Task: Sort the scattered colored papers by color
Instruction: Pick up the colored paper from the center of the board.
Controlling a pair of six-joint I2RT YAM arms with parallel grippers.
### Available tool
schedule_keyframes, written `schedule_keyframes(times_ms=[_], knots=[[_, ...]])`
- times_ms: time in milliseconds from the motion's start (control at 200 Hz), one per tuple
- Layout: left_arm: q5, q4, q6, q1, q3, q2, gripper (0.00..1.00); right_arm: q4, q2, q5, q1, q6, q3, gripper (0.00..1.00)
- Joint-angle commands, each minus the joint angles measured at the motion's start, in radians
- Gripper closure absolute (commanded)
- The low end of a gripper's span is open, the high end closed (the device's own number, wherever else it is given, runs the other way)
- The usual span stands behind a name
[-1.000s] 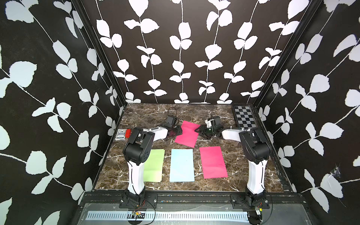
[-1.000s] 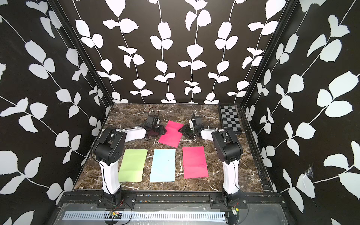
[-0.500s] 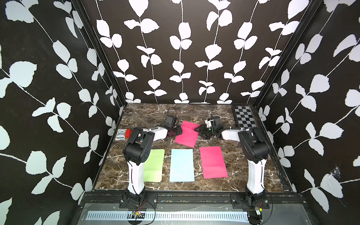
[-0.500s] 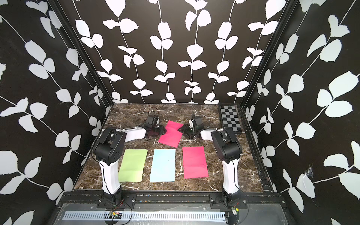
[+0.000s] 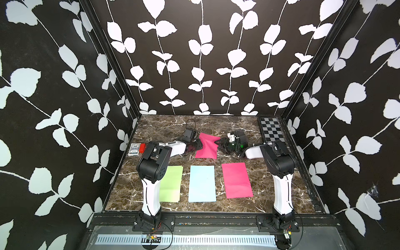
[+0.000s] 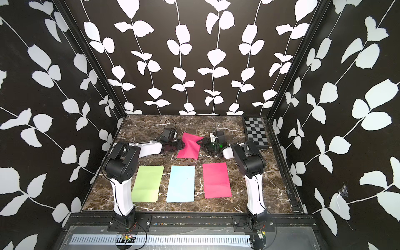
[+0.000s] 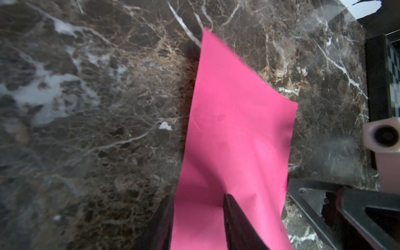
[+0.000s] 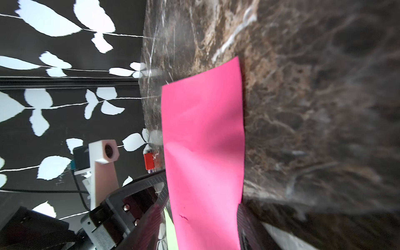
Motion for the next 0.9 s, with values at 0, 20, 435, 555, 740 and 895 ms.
schedule_keyframes(times_ms=[0,20,435,555,740,895], knots=[[0.008,-0.018,-0.001,0.007,-0.018,0.015,0.59,0.137,0.016,-0.012,-0.002,0.077,-0.035,0.43],[0.008,-0.018,-0.002,0.008,-0.018,0.015,0.59,0.146,0.017,-0.012,-0.002,0.081,-0.037,0.43],[0.011,-0.016,-0.008,0.016,-0.028,0.017,0.6,0.022,-0.049,0.012,-0.005,-0.012,-0.056,0.43],[0.011,-0.017,-0.009,0.017,-0.03,0.017,0.6,-0.037,-0.08,0.026,-0.007,-0.057,-0.059,0.43],[0.015,-0.015,-0.012,0.018,-0.031,0.017,0.6,-0.099,-0.122,0.03,-0.006,-0.091,-0.069,0.43],[0.018,-0.012,-0.017,0.018,-0.03,0.018,0.6,-0.148,-0.151,0.035,-0.006,-0.111,-0.087,0.43]])
